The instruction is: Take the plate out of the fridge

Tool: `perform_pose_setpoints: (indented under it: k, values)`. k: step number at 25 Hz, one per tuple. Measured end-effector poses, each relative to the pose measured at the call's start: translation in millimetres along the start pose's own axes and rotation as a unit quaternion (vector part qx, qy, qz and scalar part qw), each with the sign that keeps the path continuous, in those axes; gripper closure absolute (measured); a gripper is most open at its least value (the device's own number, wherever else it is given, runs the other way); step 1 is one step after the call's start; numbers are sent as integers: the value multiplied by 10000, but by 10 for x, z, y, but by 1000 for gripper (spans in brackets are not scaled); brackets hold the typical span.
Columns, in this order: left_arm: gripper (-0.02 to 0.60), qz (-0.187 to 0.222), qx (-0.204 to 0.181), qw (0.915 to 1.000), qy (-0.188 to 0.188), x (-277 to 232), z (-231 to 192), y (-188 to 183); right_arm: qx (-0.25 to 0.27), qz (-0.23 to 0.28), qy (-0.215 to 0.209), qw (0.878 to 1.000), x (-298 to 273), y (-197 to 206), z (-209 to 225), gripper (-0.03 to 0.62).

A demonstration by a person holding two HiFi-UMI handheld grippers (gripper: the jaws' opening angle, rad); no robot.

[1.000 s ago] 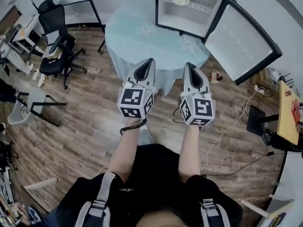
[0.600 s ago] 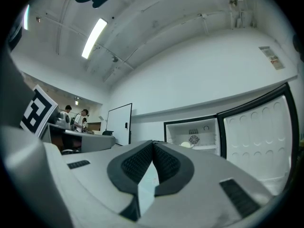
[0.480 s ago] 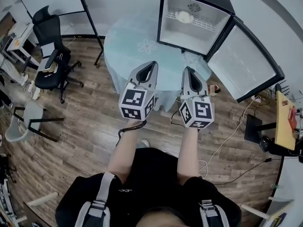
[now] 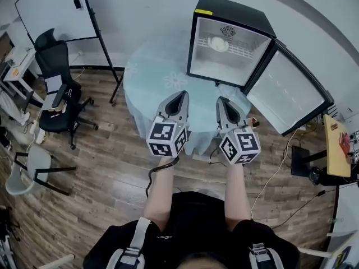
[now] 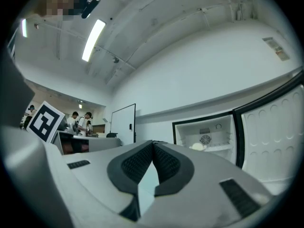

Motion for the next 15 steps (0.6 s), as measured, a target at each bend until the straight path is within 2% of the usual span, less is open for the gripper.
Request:
perform_pose_setpoints:
  k: [3,7,12,15]
  values:
    - [583,-101,106,9999,-57,34,-134,94,-17,-261,267,9993,-30,79,6,586]
    - [581,-192,295,9991,-247,-5,-374,187,-93,-276,33,9996,-260,101,-81,586]
    - [582,-390,159,9983,-410,-15,-547,272,46,-538,-163,9984,-414,273,-304,586]
    - [583,-491,118,9981,-341,-124,-487,344,59,-520,-185,9985,-450,281,-211,586]
Point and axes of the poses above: the fingertips, and each gripper's own axes: x backward along the fingers, z to its right, y out of its underside, the point moved 6 cm from there along x, backward along the fingers, and after that the axes turned 6 degrees about -y, right-handed, at the moved point
